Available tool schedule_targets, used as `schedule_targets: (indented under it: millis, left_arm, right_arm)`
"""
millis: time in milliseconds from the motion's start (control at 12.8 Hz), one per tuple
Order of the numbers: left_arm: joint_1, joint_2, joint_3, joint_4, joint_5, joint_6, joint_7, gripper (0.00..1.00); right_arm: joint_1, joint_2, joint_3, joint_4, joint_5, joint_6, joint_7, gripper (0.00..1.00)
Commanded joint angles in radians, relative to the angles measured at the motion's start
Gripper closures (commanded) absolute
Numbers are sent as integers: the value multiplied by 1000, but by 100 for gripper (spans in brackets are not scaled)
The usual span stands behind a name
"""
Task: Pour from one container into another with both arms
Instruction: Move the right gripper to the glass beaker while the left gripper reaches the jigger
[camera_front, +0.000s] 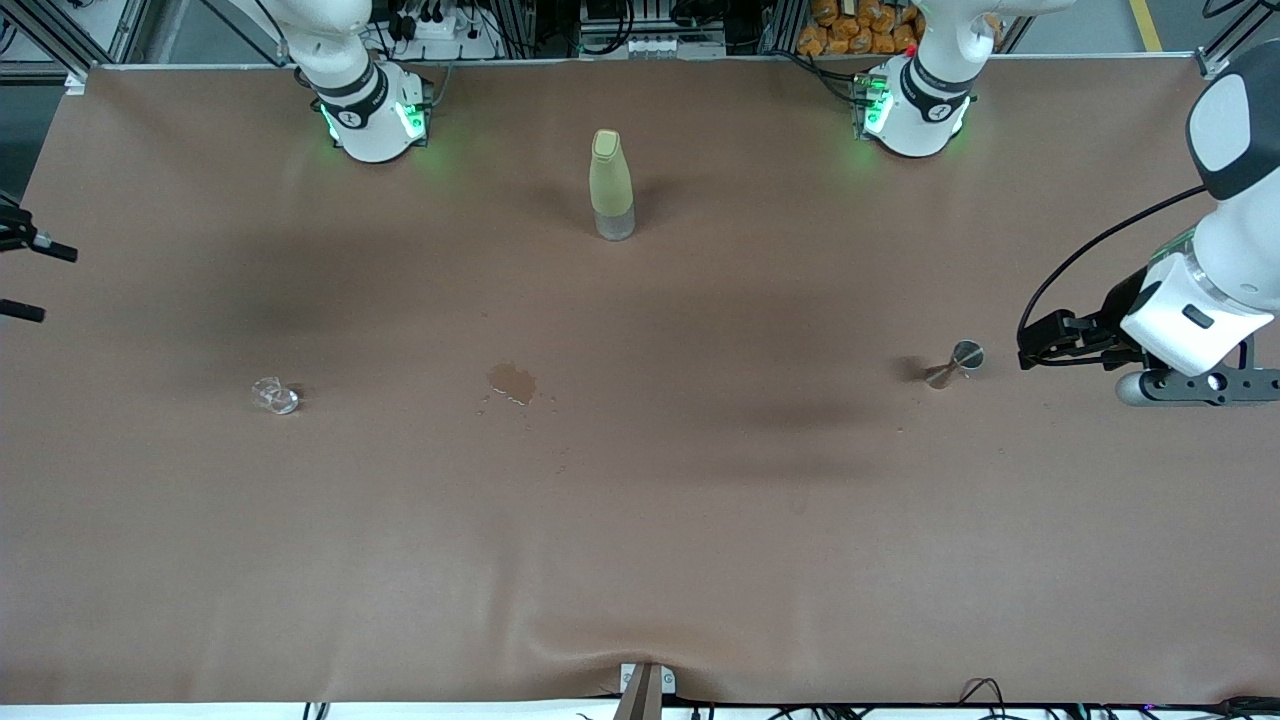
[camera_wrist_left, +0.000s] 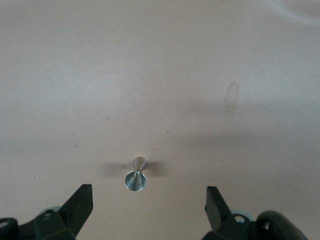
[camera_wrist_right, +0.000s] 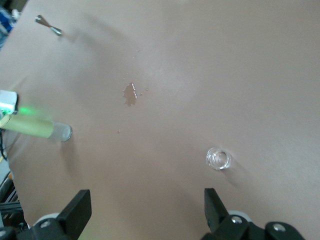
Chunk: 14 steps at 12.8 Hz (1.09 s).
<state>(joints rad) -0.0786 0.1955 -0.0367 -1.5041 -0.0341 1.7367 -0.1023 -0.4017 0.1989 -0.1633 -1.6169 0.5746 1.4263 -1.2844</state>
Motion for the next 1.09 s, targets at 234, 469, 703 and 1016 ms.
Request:
schedule_targets:
  millis: [234, 469, 703, 1016]
  left_arm:
    - [17, -22, -5, -7, 3, -6, 21, 0]
    - [28, -13, -2, -5, -10, -6, 234, 0]
    - [129, 21, 0, -8, -270, -5, 456, 0]
    - [220, 76, 0, -51, -392, -13, 821, 0]
  right_arm:
    - [-78, 163, 13, 11, 198, -49, -329, 0]
    - [-120, 272, 14, 12, 260, -55, -516, 0]
    - [-146, 378, 14, 23, 359, -75, -680, 0]
    - [-146, 526, 14, 141, 497, -69, -792, 0]
